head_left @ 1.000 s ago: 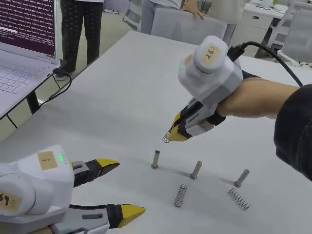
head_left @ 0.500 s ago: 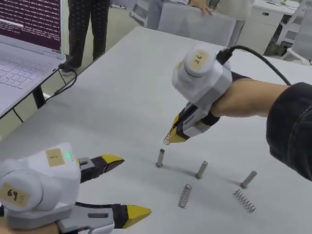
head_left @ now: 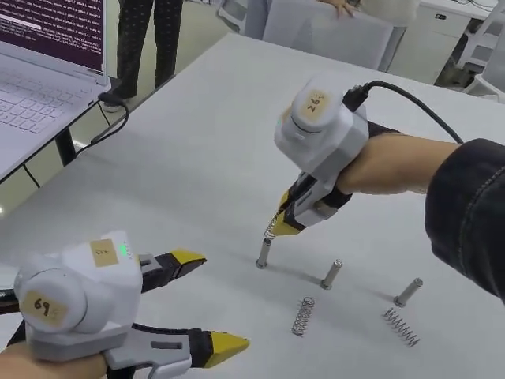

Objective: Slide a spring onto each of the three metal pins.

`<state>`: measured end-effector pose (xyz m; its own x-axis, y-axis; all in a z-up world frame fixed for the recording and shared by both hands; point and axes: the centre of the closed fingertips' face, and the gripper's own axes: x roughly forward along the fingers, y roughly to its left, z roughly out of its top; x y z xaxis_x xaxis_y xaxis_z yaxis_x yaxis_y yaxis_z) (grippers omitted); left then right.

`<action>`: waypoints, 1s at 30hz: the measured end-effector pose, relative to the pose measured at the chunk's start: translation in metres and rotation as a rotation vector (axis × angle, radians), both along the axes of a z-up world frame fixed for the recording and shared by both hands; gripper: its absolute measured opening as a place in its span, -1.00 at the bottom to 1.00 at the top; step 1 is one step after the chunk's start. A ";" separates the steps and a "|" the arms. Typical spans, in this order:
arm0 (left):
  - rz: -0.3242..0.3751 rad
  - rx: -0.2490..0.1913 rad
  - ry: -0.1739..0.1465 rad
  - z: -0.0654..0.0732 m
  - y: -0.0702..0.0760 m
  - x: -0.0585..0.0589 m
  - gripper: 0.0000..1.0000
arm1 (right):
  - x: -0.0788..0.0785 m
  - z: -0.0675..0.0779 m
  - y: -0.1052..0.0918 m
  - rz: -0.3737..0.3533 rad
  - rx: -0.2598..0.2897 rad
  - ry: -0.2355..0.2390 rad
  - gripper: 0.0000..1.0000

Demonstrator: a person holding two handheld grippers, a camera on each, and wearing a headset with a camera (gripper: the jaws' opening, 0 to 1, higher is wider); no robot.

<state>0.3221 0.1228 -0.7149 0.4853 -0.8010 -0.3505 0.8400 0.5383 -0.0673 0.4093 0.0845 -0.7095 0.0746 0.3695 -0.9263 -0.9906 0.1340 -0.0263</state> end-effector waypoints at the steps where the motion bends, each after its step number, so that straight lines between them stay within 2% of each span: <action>1: -0.001 -0.001 0.001 -0.001 0.000 0.000 0.28 | 0.000 -0.001 0.000 0.001 -0.003 0.003 -0.83; 5: 0.000 -0.001 0.011 -0.004 0.000 0.000 0.28 | 0.002 -0.008 -0.003 0.001 -0.011 0.010 -0.83; 11: 0.000 0.002 0.021 -0.007 -0.001 -0.002 0.28 | 0.003 -0.010 -0.002 0.003 -0.015 0.021 -0.83; 30: -0.001 0.002 0.016 -0.005 -0.003 -0.004 0.25 | -0.001 -0.028 -0.004 0.020 -0.070 0.024 -0.83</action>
<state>0.3186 0.1201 -0.7198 0.4786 -0.8011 -0.3594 0.8396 0.5374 -0.0795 0.4082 0.0808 -0.7376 0.0457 0.3045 -0.9514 -0.9936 0.1127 -0.0116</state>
